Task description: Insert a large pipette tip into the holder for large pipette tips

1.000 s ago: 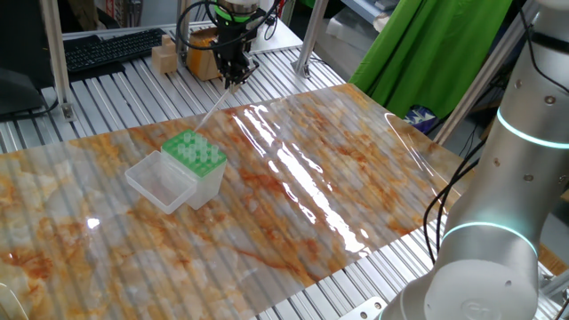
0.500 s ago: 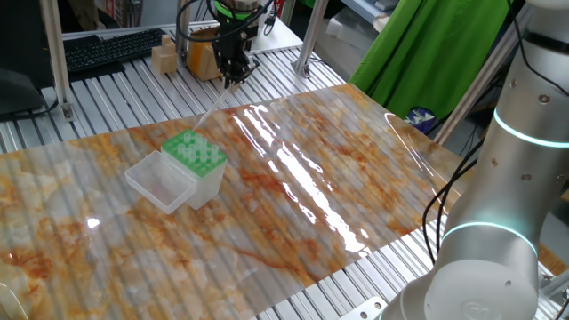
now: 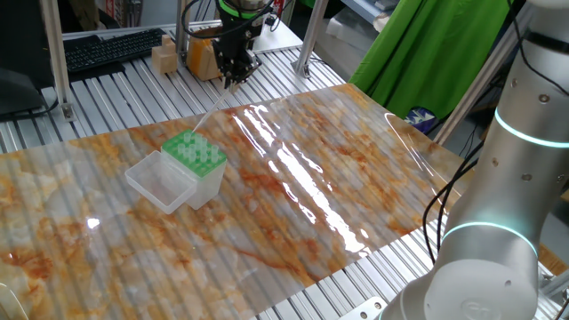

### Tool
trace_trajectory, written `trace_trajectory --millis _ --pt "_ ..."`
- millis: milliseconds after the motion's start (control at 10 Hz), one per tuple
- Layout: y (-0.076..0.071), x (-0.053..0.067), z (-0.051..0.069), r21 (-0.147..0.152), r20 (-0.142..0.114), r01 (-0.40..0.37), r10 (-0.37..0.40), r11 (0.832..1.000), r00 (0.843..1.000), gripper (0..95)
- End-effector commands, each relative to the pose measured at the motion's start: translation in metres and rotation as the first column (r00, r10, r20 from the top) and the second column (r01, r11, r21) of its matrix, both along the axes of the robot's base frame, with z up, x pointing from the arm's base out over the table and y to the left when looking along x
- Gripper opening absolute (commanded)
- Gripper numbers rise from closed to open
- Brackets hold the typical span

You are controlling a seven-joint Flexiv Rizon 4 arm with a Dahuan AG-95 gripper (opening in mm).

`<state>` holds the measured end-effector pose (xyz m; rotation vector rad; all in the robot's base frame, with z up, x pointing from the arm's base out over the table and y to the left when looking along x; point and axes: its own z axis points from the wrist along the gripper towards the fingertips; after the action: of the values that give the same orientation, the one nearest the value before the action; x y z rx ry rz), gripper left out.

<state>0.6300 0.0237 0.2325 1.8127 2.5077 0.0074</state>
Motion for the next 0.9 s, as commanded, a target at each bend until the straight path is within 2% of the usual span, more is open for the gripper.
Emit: trace_trajectory --millis 100,300,600,800,900 --pt "-0.0001 -0.0012 0.0004 0.010 0.010 -0.008 0.008 1.000 1.000 0.0" --pt "-0.0001 -0.0012 0.0004 0.032 0.014 -0.004 0.004 0.999 1.000 0.0" --pt "-0.0001 -0.0012 0.0004 0.033 0.023 0.006 -0.007 0.999 1.000 0.0" --pt "-0.0001 -0.0012 0.0004 0.022 0.034 0.012 -0.013 1.000 0.999 0.0" --pt "-0.0008 -0.0002 0.0009 0.007 0.045 0.015 -0.016 1.000 0.999 0.0"
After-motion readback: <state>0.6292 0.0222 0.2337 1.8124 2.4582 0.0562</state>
